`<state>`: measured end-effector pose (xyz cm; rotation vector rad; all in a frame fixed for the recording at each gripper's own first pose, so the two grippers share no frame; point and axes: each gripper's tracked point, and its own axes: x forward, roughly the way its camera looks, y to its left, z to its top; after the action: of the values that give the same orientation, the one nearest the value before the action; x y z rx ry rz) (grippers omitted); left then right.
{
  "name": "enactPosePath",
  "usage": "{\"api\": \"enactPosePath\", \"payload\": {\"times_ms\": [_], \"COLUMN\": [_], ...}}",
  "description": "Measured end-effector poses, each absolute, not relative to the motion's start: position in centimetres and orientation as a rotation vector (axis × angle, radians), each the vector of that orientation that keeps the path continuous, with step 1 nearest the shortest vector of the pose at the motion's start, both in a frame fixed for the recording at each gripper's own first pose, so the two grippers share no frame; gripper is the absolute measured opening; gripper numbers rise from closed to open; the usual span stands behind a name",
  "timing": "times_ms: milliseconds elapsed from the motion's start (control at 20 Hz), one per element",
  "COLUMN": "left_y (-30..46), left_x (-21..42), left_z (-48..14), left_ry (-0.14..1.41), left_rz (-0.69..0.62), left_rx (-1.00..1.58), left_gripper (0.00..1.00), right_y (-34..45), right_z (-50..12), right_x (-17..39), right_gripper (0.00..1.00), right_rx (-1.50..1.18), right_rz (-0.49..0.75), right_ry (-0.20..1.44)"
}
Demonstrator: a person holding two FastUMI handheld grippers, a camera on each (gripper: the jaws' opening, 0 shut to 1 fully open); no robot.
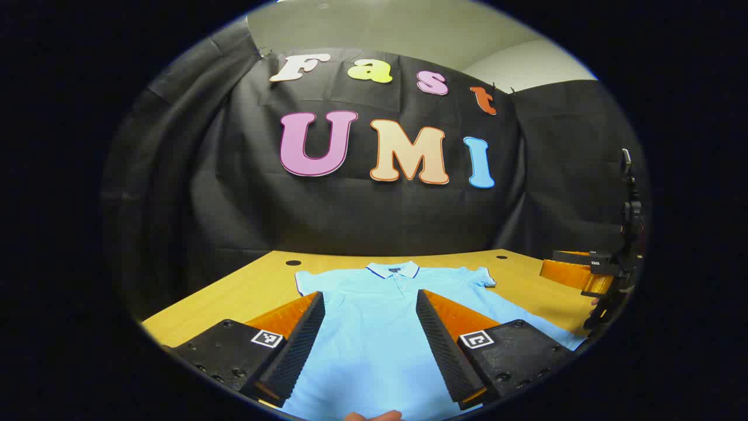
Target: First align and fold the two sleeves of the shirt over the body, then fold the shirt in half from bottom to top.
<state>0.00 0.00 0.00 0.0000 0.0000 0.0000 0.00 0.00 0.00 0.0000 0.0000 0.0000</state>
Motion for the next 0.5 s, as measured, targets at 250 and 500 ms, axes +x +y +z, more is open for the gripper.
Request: {"api": "enactPosePath", "payload": {"times_ms": [250,500], "left_y": [0.9,0.9], "left_x": [0.4,0.6], "left_z": [-1.0,-1.2], "left_ry": [0.038,0.042], "left_rz": [0.017,0.013], "left_rx": [-0.008,0.005], "left_gripper": [0.94,0.94], "right_y": [-0.7,-0.1], "right_z": [-0.5,-1.3], "right_x": [0.2,0.6], "right_gripper": [0.98,0.98], "right_rx": [-0.031,-0.03], "right_rz": [-0.02,-0.009], "right_ry": [0.01,0.029]}}
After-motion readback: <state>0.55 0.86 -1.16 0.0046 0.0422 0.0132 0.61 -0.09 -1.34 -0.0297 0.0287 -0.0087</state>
